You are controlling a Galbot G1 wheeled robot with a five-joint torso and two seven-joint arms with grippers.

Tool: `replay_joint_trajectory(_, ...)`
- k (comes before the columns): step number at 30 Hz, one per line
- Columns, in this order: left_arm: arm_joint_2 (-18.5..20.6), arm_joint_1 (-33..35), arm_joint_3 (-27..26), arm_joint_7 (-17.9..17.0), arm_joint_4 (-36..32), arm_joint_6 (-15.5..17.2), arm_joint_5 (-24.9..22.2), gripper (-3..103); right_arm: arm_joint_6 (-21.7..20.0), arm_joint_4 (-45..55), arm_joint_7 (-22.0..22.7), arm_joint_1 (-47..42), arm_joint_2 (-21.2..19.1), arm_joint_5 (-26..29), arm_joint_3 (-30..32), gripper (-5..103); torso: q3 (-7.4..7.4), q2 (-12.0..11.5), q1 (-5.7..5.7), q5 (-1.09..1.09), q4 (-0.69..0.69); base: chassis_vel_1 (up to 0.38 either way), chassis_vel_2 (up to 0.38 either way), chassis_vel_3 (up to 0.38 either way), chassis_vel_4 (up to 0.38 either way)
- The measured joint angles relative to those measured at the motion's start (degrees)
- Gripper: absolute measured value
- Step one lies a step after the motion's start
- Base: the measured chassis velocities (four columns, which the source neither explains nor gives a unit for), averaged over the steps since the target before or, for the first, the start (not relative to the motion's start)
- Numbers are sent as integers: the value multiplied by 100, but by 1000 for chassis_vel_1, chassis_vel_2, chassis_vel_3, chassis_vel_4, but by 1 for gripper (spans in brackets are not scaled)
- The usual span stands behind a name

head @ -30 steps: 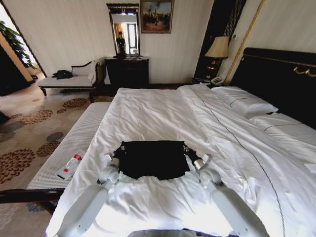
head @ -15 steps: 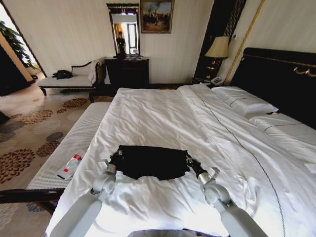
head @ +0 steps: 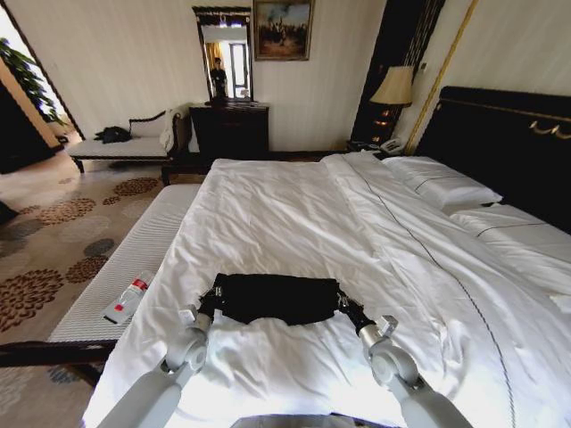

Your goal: Fold the clothes on the bed.

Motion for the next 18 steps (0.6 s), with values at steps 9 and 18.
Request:
replay_joint_trajectory(9,50,126,20,-116,-150,134,107,11,15,103,-26,-184,-38,-120,60,8,0,0,0,0,0,0,0,0,0)
replay_joint_trajectory(18,395,1102,-412,-12,-917,5,790,37,92,704,78,-778,-222,-140,466,39,0,0,-1,0,-1,0,0,0,0)
